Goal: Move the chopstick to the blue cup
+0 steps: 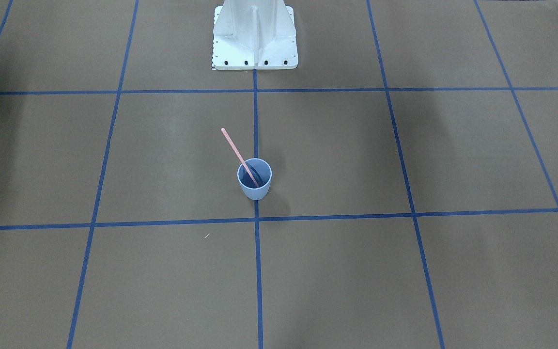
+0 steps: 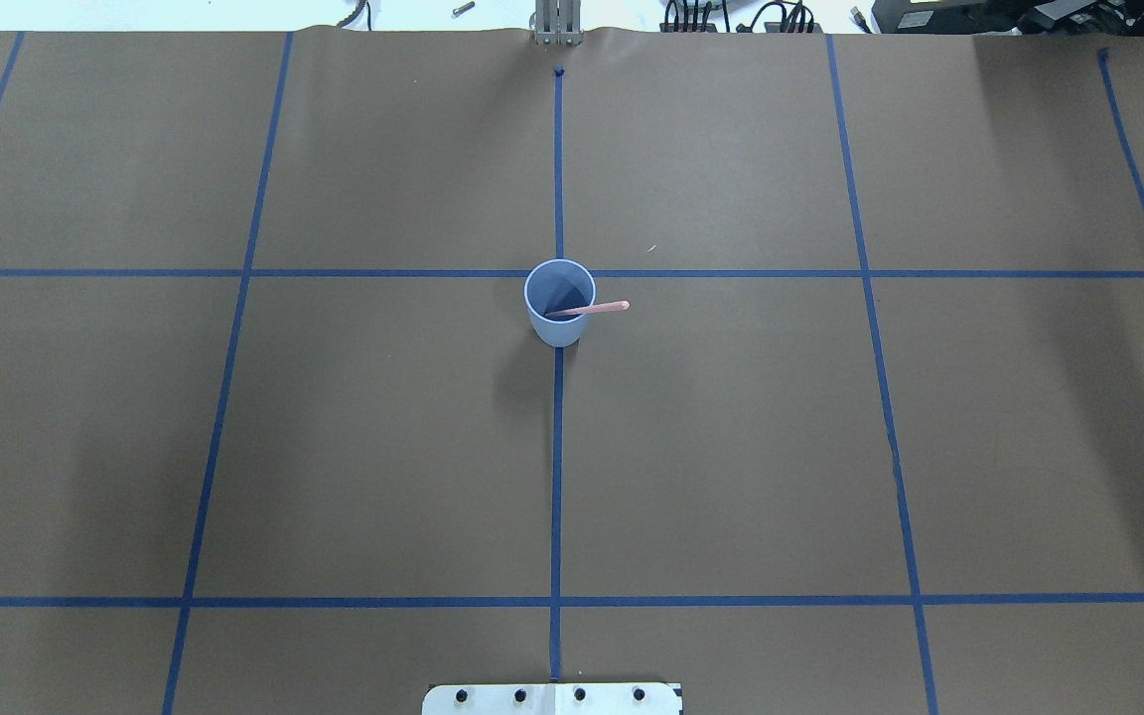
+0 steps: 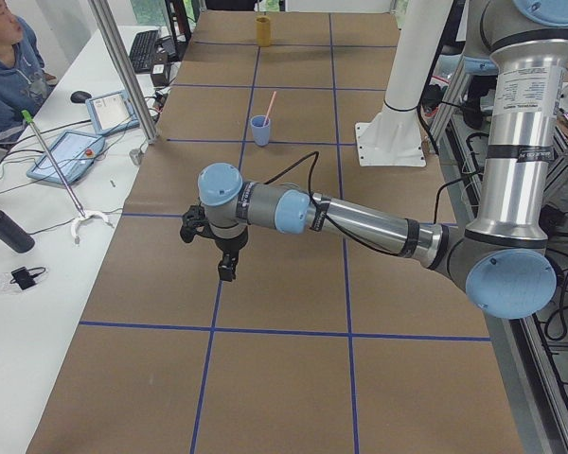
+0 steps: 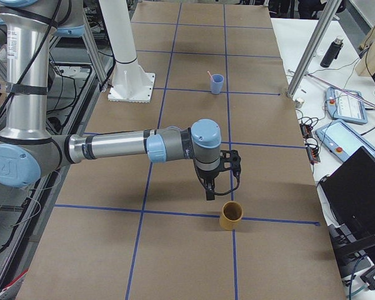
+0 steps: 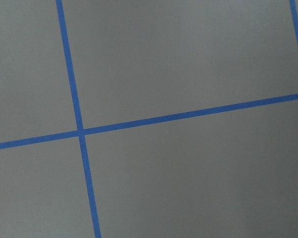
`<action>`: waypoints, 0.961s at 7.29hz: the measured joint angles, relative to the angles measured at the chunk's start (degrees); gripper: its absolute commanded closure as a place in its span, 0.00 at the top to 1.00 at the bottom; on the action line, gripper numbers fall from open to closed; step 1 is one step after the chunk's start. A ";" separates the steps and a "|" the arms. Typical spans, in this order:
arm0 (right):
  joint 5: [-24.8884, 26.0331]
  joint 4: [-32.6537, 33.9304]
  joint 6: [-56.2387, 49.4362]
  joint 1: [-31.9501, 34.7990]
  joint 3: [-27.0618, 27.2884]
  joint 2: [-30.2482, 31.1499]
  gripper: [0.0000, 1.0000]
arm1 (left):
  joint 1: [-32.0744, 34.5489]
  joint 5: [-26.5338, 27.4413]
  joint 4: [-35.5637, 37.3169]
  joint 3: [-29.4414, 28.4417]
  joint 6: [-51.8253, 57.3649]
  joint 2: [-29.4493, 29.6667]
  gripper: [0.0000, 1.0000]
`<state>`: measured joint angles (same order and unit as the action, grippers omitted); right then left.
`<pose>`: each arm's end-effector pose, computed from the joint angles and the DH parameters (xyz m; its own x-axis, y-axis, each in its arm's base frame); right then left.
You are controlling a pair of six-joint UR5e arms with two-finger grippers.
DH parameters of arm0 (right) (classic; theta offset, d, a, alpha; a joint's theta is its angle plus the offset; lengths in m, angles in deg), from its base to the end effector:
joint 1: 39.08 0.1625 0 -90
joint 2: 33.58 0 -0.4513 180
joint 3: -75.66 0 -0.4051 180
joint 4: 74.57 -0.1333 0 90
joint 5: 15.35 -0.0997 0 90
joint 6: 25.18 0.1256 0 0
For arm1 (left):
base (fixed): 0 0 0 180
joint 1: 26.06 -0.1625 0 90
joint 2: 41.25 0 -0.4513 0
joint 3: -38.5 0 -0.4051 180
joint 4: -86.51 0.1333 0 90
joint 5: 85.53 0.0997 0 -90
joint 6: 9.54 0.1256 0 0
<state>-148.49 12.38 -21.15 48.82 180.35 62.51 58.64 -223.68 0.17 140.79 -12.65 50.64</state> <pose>0.0302 -0.4702 0.6203 0.7249 -0.0955 0.6822 -0.0151 0.9879 0.1544 0.0086 -0.5224 0.5785 0.6557 0.1436 -0.7412 -0.0553 0.9882 0.1426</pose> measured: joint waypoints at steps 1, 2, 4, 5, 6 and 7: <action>-0.15 -0.07 0.03 -0.05 0.02 -0.06 1.00 | 0.11 -0.01 -0.78 0.06 -0.06 -0.39 0.99; -0.21 -0.10 0.07 -0.08 0.03 -0.12 1.00 | 0.11 -0.14 -1.60 0.11 -0.11 -0.51 0.99; -0.22 -0.11 0.16 -0.10 -0.04 -0.18 1.00 | 0.06 -0.44 -2.25 0.27 -0.26 -0.46 0.99; -0.20 -0.11 0.18 -0.13 -0.08 -0.19 1.00 | 0.03 -0.50 -2.31 0.37 -0.26 -0.35 0.99; -0.20 -0.11 0.18 -0.15 -0.08 -0.19 1.00 | 0.04 -0.53 -2.33 0.50 -0.22 -0.28 0.99; -0.18 -0.11 0.19 -0.17 -0.05 -0.19 1.00 | 0.05 -0.53 -2.34 0.63 -0.22 -0.25 0.99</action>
<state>-148.67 12.26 -20.97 48.66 180.30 62.31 58.69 -224.21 -2.17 141.42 -12.86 50.39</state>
